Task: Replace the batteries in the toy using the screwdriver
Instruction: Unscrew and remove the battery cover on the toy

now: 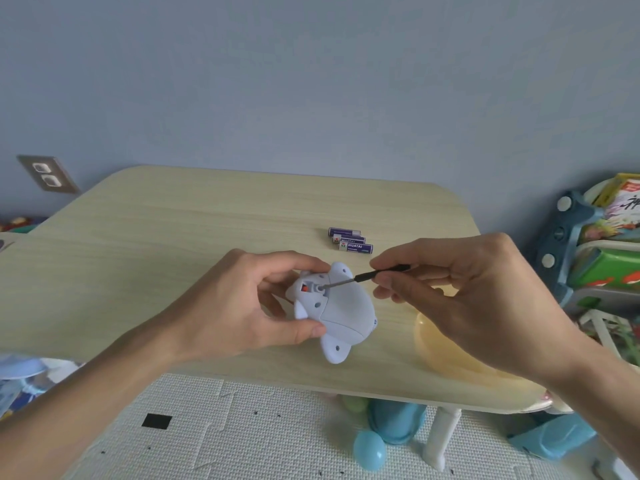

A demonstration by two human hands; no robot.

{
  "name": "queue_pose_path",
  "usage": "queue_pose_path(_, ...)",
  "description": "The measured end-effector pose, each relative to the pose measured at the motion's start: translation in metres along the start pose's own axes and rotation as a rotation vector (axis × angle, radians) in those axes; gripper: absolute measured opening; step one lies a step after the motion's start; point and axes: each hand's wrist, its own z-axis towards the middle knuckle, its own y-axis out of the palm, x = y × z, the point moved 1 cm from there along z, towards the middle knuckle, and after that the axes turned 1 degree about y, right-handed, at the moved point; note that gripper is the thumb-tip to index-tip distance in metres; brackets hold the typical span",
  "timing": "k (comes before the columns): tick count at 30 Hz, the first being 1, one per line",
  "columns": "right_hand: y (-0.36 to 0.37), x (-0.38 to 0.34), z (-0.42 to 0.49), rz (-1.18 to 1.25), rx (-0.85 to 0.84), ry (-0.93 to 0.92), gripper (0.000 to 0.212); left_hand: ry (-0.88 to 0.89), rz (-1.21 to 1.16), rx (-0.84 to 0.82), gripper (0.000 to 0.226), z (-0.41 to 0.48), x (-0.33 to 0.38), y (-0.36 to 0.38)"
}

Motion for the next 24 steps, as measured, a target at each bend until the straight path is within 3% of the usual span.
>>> queue_pose_path(8, -0.002, -0.019, 0.003, -0.169, -0.007, -0.172, 0.002, -0.024, 0.016, -0.011, 0.061, -0.004, 0.009, 0.000)
queue_pose_path(10, 0.000, -0.021, 0.004, -0.207, 0.020, -0.192, 0.014, -0.068, -0.038, -0.011, 0.062, -0.005, 0.011, 0.001)
queue_pose_path(13, 0.005, -0.020, 0.004, -0.213, 0.083, -0.173, 0.023, -0.135, -0.101, -0.026, 0.062, -0.006, 0.013, 0.003)
queue_pose_path(18, 0.008, -0.013, 0.002, -0.094, 0.033, -0.057, 0.002, -0.186, -0.153, -0.006, 0.060, -0.005, 0.014, 0.003)
queue_pose_path(22, 0.003, -0.011, -0.001, -0.105, -0.060, -0.072, 0.019, -0.188, -0.126, 0.009, 0.059, -0.007, 0.011, 0.002)
queue_pose_path(24, -0.001, -0.010, -0.001, -0.156, -0.073, -0.087, 0.017, -0.174, -0.101, 0.025, 0.059, -0.008, 0.012, 0.003)
